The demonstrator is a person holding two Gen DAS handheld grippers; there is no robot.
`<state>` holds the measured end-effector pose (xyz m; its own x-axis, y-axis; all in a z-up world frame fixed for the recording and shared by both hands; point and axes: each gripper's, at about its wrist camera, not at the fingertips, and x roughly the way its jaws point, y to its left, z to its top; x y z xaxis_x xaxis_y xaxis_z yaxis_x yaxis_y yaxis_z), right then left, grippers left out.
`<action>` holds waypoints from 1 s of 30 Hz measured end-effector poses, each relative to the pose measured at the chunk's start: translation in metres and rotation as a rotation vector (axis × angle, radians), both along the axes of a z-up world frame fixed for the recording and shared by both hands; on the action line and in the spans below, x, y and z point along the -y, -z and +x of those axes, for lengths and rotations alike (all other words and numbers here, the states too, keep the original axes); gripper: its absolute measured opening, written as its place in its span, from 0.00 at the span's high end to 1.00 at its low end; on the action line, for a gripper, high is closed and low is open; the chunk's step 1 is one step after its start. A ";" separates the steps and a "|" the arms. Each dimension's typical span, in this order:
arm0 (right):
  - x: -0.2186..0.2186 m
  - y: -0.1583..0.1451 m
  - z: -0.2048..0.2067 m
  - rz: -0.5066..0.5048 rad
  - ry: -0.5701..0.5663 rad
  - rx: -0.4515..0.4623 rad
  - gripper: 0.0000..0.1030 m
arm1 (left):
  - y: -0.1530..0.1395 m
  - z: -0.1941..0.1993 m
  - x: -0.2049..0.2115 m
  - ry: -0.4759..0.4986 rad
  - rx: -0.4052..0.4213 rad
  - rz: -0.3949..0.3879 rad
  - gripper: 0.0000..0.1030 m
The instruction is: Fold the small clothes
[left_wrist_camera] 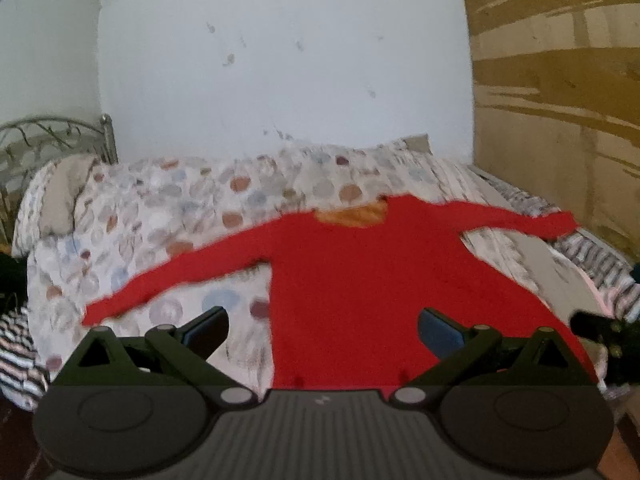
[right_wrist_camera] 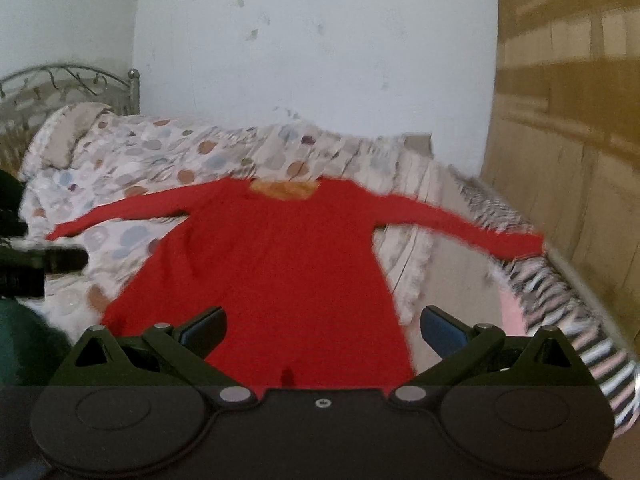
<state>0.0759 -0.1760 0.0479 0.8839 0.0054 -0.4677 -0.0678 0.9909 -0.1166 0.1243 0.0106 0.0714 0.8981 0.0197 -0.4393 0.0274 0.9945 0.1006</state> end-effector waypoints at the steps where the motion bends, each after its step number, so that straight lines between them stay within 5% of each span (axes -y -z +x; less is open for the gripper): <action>1: -0.001 -0.002 0.007 -0.018 0.001 0.012 0.00 | -0.001 0.010 0.001 -0.006 0.007 0.002 0.00; 12: 0.024 0.010 0.126 -0.046 0.053 0.003 0.00 | 0.031 0.172 0.014 -0.003 -0.055 -0.070 0.00; 17: 0.059 0.026 0.178 0.094 0.084 0.031 0.00 | 0.073 0.233 0.021 0.007 -0.152 -0.068 0.00; 26: 0.162 0.067 0.248 0.155 0.394 0.011 0.00 | 0.136 0.254 0.008 -0.002 -0.296 -0.080 0.00; 30: 0.229 0.090 0.267 0.281 0.476 0.011 0.00 | 0.145 0.248 0.003 0.015 -0.305 -0.034 0.00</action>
